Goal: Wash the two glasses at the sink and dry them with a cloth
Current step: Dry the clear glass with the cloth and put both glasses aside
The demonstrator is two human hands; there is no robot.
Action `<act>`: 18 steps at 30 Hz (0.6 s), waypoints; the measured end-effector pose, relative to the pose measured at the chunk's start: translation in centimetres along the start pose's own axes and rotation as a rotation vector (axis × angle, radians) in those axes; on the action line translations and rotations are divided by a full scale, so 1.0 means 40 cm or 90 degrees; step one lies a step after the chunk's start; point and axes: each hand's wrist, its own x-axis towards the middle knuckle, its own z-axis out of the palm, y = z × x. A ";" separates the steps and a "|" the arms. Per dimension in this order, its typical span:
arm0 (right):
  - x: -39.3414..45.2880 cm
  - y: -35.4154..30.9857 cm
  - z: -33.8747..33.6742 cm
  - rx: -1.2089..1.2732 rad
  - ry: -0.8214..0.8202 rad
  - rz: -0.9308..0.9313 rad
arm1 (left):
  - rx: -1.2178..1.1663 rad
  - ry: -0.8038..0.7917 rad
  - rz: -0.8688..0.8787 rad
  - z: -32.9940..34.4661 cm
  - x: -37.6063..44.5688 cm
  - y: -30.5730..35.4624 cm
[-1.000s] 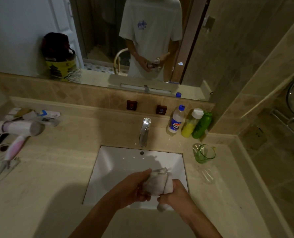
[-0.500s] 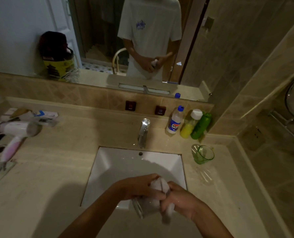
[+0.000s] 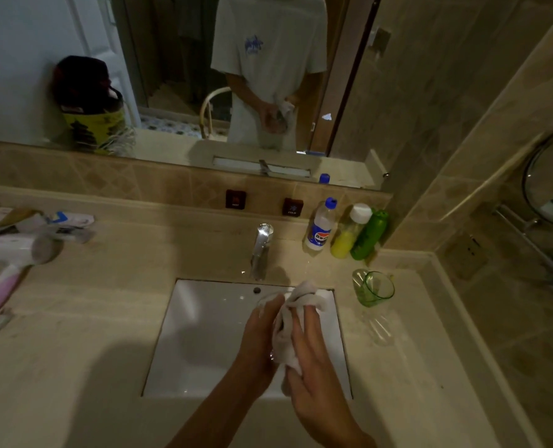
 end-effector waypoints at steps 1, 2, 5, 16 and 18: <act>0.007 0.002 0.004 -0.054 0.031 -0.027 | 0.024 0.007 0.024 0.008 -0.001 -0.001; 0.017 0.007 0.009 -0.083 0.073 -0.048 | 0.051 0.010 0.044 0.014 -0.005 -0.002; 0.057 0.007 0.010 0.031 0.165 0.017 | 0.067 0.035 0.049 0.026 -0.013 -0.002; 0.093 -0.006 -0.013 0.615 0.239 0.368 | 0.147 0.008 0.184 0.030 -0.001 -0.001; 0.071 -0.005 -0.003 0.740 0.228 0.395 | 0.170 -0.001 0.215 0.025 0.005 -0.002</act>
